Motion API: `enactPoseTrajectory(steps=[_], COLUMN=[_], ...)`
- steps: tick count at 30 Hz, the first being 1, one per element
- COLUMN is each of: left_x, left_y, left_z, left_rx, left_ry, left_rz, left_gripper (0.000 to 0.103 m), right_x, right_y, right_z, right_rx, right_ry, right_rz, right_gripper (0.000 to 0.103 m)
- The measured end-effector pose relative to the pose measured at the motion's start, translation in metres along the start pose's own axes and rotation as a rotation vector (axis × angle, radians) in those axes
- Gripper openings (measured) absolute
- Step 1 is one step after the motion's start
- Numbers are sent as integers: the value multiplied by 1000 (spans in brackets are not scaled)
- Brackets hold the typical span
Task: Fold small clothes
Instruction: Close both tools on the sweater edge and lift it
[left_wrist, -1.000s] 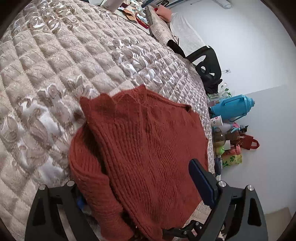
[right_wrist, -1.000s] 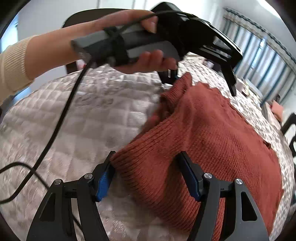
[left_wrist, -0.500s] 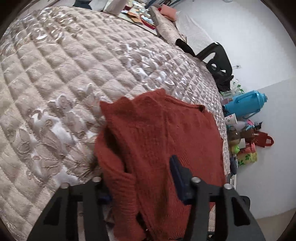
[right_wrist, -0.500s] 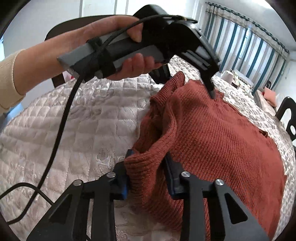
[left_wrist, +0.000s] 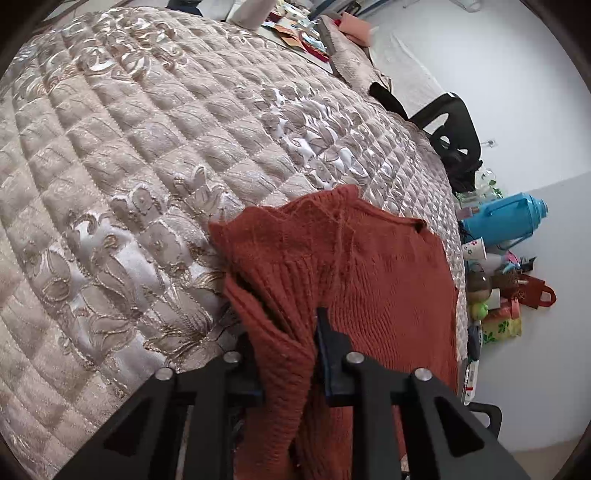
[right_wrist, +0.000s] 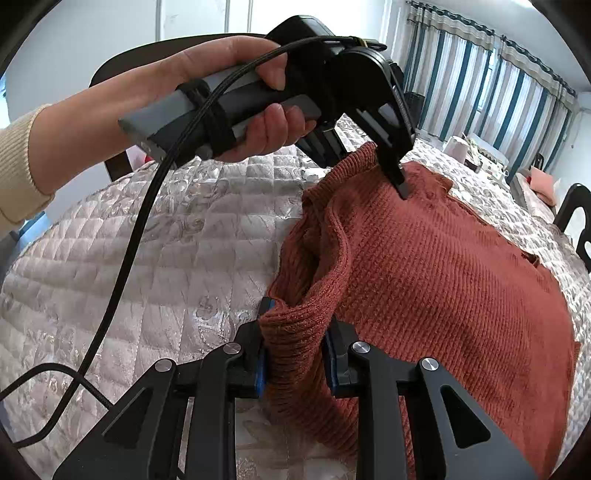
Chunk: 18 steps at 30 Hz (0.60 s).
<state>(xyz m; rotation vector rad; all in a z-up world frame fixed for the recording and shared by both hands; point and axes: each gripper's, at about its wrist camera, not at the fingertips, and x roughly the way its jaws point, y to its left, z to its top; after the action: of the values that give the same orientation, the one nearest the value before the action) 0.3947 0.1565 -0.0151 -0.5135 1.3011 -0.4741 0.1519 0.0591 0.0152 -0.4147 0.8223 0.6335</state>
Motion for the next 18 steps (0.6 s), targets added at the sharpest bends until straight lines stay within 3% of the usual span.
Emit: enactPoseTrajectory(steps=[5, 12, 18], left_x=[-3, -20, -28], left_y=[-8, -27, -66], left_z=[-1, 1, 0], left_rx=[-4, -18, 2], left_ry=[-24, -78, -124], left_rz=[10, -54, -98], left_gripper=[18, 18, 18], right_x=[-8, -36, -67], right_y=[-2, -20, -39], right_z=[1, 3, -1], right_rx=[8, 64, 109], right_ry=[-29, -105, -184], right_rz=[-10, 8, -20], right_gripper=[16, 15, 14])
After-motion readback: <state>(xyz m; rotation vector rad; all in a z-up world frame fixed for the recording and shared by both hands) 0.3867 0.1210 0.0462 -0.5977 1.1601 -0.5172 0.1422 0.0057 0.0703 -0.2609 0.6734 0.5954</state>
